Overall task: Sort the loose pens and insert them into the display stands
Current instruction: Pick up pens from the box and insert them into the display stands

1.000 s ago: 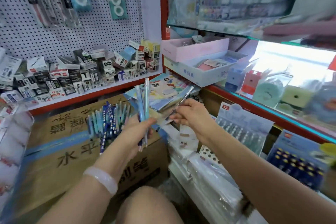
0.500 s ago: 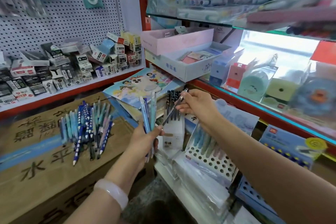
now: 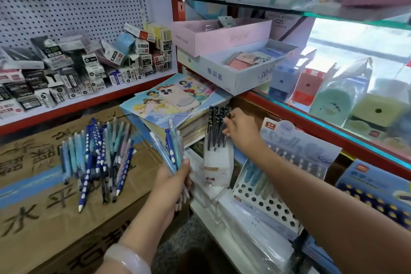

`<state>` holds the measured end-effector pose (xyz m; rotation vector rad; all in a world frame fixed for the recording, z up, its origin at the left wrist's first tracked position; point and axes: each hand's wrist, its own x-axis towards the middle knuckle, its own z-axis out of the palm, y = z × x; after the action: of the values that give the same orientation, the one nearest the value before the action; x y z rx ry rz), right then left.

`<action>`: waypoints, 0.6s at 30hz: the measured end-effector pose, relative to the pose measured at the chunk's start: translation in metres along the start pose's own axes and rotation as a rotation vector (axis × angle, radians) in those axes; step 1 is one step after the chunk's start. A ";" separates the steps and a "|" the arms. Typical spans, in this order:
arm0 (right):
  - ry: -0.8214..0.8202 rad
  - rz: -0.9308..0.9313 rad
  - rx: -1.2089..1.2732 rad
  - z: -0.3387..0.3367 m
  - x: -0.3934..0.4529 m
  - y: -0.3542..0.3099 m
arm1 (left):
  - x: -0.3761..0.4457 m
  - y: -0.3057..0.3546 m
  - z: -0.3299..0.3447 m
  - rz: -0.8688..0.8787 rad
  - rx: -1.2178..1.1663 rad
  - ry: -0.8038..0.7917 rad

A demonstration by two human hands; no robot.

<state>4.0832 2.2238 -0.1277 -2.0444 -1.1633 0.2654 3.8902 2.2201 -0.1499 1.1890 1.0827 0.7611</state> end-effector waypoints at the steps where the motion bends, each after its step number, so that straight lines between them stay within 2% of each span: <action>1: 0.000 0.000 -0.006 0.004 0.001 0.001 | 0.001 0.001 0.000 0.004 0.001 -0.007; 15: 0.056 -0.064 -0.096 0.018 0.017 -0.005 | -0.005 0.000 -0.009 -0.001 0.007 -0.049; 18: 0.024 -0.051 -0.122 0.021 0.016 -0.001 | -0.006 -0.002 -0.010 -0.016 -0.005 -0.058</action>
<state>4.0809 2.2481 -0.1383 -2.1133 -1.2420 0.1472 3.8786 2.2171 -0.1505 1.1899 1.0401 0.7125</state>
